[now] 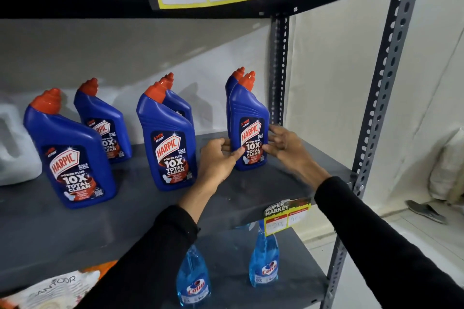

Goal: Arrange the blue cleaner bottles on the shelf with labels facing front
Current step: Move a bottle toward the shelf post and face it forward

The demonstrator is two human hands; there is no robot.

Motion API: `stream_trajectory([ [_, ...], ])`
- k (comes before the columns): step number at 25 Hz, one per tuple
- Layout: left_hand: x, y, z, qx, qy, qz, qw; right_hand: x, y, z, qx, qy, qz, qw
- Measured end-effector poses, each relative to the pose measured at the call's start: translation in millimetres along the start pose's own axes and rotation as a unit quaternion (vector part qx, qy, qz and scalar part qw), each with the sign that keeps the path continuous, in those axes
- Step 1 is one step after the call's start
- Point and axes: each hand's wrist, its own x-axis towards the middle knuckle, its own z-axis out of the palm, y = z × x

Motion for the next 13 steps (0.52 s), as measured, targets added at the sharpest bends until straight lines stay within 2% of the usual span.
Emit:
stream_trajectory([
  [5,-4,0,7,0.002,-0.001,-0.015,1.000,0,11,0,-0.051,-0.027,0.004,0.998],
  [13,-18,9,16,-0.025,-0.017,-0.016,0.999,-13,10,-13,-0.081,0.004,0.031,0.996],
])
